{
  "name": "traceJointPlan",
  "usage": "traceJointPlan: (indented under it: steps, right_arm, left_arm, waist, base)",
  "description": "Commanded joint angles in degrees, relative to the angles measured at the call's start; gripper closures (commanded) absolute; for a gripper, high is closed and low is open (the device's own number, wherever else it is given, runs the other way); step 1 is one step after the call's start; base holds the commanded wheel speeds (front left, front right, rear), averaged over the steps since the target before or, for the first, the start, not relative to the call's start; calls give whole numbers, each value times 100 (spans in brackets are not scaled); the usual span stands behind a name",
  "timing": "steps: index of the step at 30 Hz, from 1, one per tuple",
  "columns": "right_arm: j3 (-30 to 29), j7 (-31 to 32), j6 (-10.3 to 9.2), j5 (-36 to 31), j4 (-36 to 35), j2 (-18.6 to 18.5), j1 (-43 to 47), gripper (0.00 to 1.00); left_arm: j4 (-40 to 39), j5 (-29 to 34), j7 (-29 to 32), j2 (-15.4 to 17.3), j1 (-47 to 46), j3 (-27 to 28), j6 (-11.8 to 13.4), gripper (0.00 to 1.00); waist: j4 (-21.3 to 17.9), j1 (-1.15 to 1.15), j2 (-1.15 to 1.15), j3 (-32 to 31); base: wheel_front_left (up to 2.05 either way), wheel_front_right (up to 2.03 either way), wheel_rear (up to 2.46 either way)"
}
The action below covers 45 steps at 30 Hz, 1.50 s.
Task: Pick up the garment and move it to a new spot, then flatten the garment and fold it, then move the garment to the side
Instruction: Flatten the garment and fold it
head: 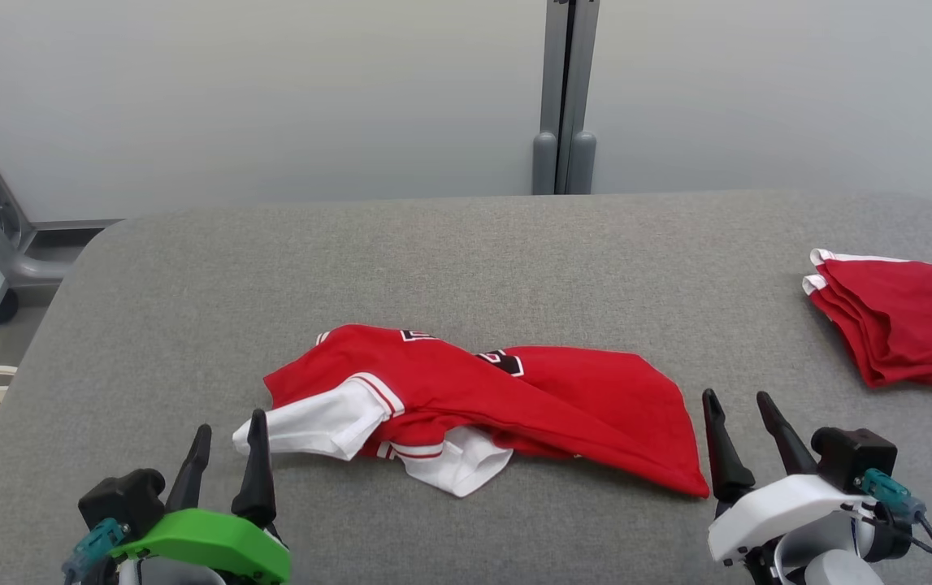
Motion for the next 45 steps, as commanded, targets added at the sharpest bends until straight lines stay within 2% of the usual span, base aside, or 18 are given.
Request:
traceJointPlan:
  steps: [1,14,32,45]
  right_arm:
    - [25,-57,0,-150,-24,-17,103,0]
    - [167,-27,0,-289,-266,-18,558,0]
    - [93,278,0,-338,-515,-18,687,0]
    - [62,414,0,-373,-505,-19,684,0]
  left_arm:
    - [11,122,-16,37,128,14,4,0]
    - [-377,656,-16,181,817,135,133,0]
    - [-558,595,44,196,1014,178,244,0]
    - [-543,504,187,208,889,116,196,0]
  waist:
    - [-12,0,0,-30]
    - [1,0,0,-125]
    - [100,0,0,-6]
    - [138,0,0,59]
  base:
    - [0,0,0]
    - [0,0,0]
    - [0,0,0]
    - [0,0,0]
